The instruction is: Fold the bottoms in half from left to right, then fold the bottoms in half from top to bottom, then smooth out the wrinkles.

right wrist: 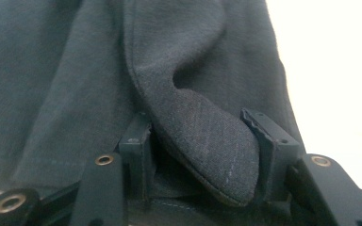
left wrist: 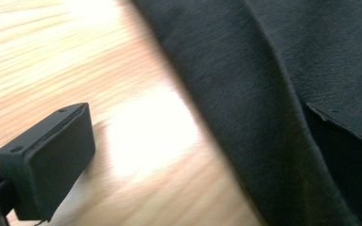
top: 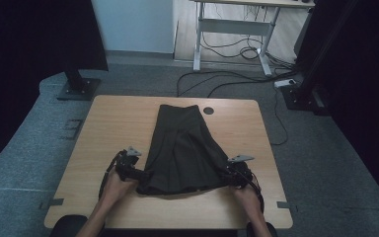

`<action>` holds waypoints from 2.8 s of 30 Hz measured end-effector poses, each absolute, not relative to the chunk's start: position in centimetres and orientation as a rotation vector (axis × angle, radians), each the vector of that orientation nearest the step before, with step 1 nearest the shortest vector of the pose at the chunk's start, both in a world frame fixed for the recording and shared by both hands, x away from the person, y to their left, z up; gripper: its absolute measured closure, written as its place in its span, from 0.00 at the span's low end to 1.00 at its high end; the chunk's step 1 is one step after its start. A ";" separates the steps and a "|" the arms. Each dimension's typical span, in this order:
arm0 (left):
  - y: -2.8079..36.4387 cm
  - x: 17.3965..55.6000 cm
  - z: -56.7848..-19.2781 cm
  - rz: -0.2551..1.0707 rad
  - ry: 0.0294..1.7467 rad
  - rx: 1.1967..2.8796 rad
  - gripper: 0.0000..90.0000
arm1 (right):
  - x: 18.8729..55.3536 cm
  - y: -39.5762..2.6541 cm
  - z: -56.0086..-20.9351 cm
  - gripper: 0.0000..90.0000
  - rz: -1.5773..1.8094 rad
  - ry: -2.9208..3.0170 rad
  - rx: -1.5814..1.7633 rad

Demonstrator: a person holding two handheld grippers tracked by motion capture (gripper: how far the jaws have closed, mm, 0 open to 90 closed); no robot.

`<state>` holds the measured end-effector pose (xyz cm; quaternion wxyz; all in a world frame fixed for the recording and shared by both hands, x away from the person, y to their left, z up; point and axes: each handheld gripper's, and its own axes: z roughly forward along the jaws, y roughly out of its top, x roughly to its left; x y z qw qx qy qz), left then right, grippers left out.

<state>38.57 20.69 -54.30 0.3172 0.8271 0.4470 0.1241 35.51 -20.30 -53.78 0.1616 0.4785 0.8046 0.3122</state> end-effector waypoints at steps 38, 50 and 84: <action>20.9 39.3 -51.3 0.368 1.107 2.093 0.06 | 36.3 -17.3 -50.5 0.20 1.055 2.315 1.236; 18.9 41.8 -50.3 0.378 1.074 2.089 0.07 | 40.6 -14.0 -48.9 0.18 1.024 2.321 1.217; 17.5 40.5 -54.5 0.390 1.153 2.139 0.14 | 39.9 -17.1 -54.3 0.25 0.924 2.323 1.315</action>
